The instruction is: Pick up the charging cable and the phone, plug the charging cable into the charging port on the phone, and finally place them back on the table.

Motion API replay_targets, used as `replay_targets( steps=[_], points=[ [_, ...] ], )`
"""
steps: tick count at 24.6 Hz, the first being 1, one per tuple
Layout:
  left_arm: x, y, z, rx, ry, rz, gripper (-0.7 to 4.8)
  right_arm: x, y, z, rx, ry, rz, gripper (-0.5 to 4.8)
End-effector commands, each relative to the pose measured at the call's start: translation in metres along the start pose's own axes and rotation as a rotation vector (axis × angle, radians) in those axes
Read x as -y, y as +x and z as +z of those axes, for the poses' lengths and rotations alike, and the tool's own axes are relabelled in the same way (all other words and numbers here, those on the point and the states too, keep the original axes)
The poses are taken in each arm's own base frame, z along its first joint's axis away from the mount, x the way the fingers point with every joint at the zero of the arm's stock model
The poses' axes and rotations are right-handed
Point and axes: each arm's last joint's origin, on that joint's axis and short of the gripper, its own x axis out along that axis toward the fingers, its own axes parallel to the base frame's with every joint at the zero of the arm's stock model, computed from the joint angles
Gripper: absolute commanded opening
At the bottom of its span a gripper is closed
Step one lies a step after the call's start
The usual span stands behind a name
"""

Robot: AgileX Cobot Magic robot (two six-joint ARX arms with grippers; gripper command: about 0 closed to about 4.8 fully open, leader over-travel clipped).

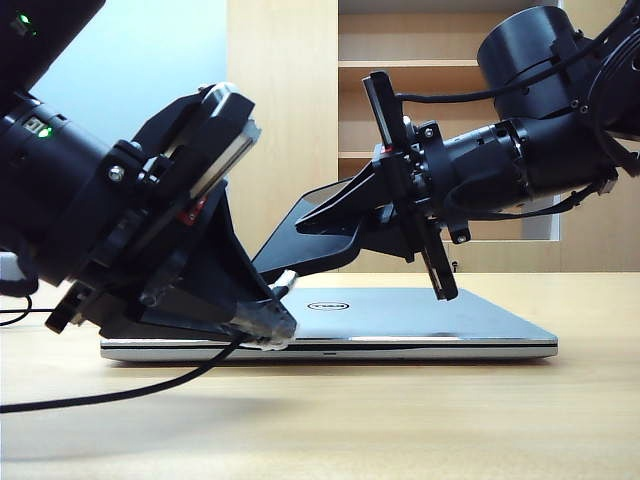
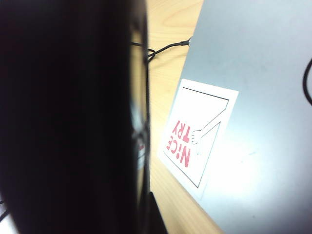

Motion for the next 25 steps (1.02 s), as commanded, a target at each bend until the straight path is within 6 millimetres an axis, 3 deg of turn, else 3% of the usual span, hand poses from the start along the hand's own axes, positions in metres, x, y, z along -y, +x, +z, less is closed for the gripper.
replay_targets(
  steps=[1, 14, 16, 17, 18, 19, 22, 25],
  points=[
    [0.005, -0.001, 0.011, 0.094, 0.021, -0.022, -0.06, -0.005, 0.001, -0.002, -0.046, -0.005, 0.049, -0.06],
    [0.006, -0.001, 0.014, 0.126, 0.033, -0.036, 0.02, -0.005, 0.000, -0.001, -0.043, -0.039, 0.053, -0.06],
    [0.006, -0.001, 0.014, 0.124, 0.033, -0.035, 1.86, -0.006, 0.000, 0.001, -0.022, -0.046, 0.048, -0.06],
    [0.006, -0.001, 0.014, 0.125, 0.033, -0.036, 3.21, -0.006, -0.002, 0.004, -0.001, -0.057, 0.050, -0.06],
    [0.006, -0.001, 0.014, 0.126, 0.033, -0.036, 3.82, -0.006, -0.003, 0.006, 0.010, -0.058, 0.047, -0.06],
    [0.006, -0.001, 0.014, 0.125, 0.034, -0.036, 4.10, -0.006, -0.005, 0.009, 0.024, -0.060, 0.041, -0.06],
    [0.007, -0.002, 0.015, 0.130, 0.037, -0.038, 4.12, -0.006, -0.013, 0.016, 0.073, -0.064, 0.013, -0.06],
    [0.011, -0.005, 0.022, 0.154, 0.058, -0.048, 3.76, -0.004, -0.025, 0.024, 0.100, -0.056, -0.039, -0.06]
  ],
)
